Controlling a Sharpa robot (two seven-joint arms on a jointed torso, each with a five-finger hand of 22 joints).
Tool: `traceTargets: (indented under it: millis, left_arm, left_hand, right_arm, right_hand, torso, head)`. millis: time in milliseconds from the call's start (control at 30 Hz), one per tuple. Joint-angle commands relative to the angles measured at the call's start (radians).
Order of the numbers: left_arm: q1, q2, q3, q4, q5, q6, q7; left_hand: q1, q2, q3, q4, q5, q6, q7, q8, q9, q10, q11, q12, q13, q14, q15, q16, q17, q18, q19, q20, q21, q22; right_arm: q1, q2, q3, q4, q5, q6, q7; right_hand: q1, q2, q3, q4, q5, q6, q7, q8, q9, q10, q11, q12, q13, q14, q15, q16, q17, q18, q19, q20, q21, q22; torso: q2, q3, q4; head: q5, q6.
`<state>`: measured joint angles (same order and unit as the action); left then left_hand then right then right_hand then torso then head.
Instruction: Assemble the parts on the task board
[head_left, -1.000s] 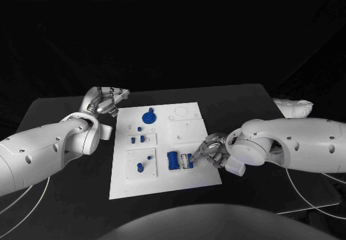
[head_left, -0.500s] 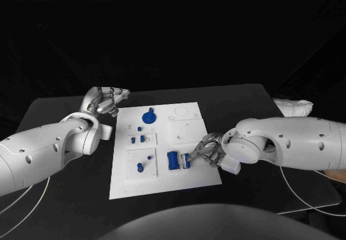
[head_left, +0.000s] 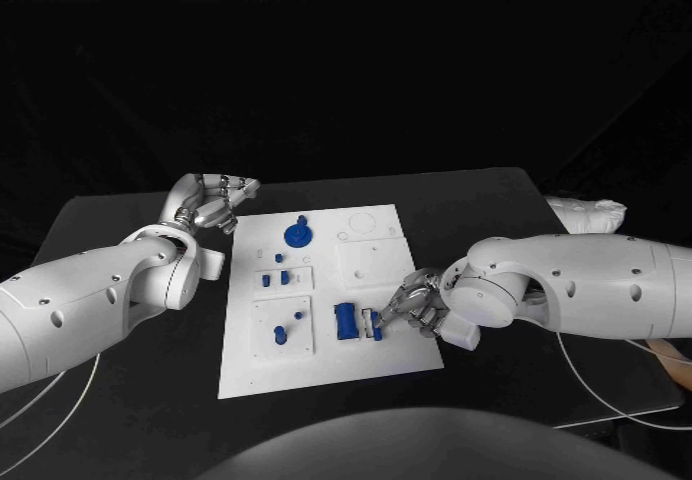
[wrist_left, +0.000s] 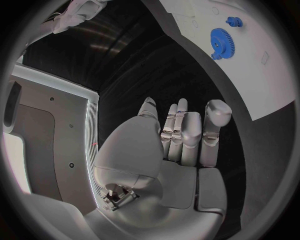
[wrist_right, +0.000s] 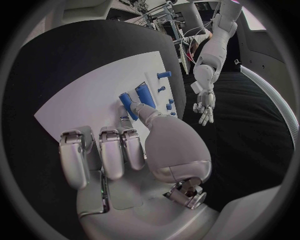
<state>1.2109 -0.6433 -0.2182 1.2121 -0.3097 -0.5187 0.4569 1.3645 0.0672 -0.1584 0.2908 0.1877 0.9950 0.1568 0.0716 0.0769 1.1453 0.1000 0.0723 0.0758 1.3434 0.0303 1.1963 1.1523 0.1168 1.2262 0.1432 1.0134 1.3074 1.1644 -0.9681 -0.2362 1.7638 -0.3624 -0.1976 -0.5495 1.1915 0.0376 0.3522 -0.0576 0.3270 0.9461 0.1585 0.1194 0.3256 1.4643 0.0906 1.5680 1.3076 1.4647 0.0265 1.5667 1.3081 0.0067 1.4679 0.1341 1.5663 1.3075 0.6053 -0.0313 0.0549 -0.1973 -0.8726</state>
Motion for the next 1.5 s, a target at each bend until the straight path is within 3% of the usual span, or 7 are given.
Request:
traceTargets:
  millis: [33,467,1000,1500]
  left_arm:
    - [0.001,0.002,0.001,0.001,-0.003,0.015,0.006]
    - [0.001,0.002,0.001,0.001,-0.004,0.015,0.005]
    - [0.001,0.001,0.001,0.002,-0.004,0.014,0.004]
    - [0.001,0.001,0.001,0.001,-0.004,0.016,0.003]
  left_hand:
    - [0.002,0.007,-0.008,0.001,0.004,-0.001,-0.004,0.005,0.002,0.005,-0.003,0.003,0.002,-0.005,0.001,-0.006,-0.001,-0.006,-0.006,-0.002,-0.007,0.052]
    - [0.002,0.008,-0.009,0.001,0.004,-0.001,-0.004,0.005,0.001,0.005,-0.003,0.003,0.002,-0.005,0.001,-0.006,-0.001,-0.006,-0.006,-0.002,-0.007,0.053]
    - [0.002,0.008,-0.009,0.001,0.004,-0.001,-0.004,0.005,0.001,0.005,-0.003,0.003,0.002,-0.005,0.001,-0.006,-0.001,-0.006,-0.006,-0.002,-0.007,0.053]
    - [0.002,0.008,-0.009,0.001,0.004,-0.001,-0.004,0.005,0.001,0.005,-0.003,0.003,0.002,-0.005,0.001,-0.006,-0.001,-0.006,-0.006,-0.002,-0.007,0.053]
  right_arm:
    - [-0.001,0.003,0.000,0.002,-0.021,0.030,-0.032]
    - [-0.001,0.012,0.000,-0.003,-0.024,0.018,-0.025]
    - [-0.001,0.025,0.000,-0.007,-0.024,0.013,-0.023]
    - [-0.001,0.027,0.000,-0.007,-0.024,0.006,-0.018]
  right_hand:
    - [-0.002,-0.009,-0.008,0.000,-0.007,0.004,0.001,-0.007,-0.003,0.106,-0.003,0.003,0.263,0.106,-0.003,0.004,0.263,-0.007,0.103,-0.001,0.004,0.263]
    - [-0.002,-0.011,-0.011,0.001,-0.014,0.001,0.003,-0.012,-0.007,0.106,-0.001,0.003,0.263,0.106,-0.002,0.004,0.263,-0.007,0.103,-0.001,0.004,0.263]
    - [-0.005,-0.015,-0.022,0.010,-0.034,-0.046,0.019,-0.050,-0.036,0.106,0.013,0.003,0.263,0.106,0.009,0.004,0.263,-0.007,0.103,0.008,0.004,0.263]
    - [-0.001,-0.014,-0.025,0.012,-0.039,-0.059,0.023,-0.051,-0.044,0.106,0.017,0.003,0.263,0.106,0.013,0.004,0.263,-0.007,0.103,0.012,0.004,0.263]
  torso:
    - [0.000,0.0000,-0.0004]
    - [0.000,-0.0002,0.0007]
    - [0.000,0.0000,0.0005]
    - [0.000,-0.0001,-0.0002]
  head:
    - [0.000,0.000]
    - [-0.001,0.000]
    - [0.001,0.000]
    - [0.001,0.000]
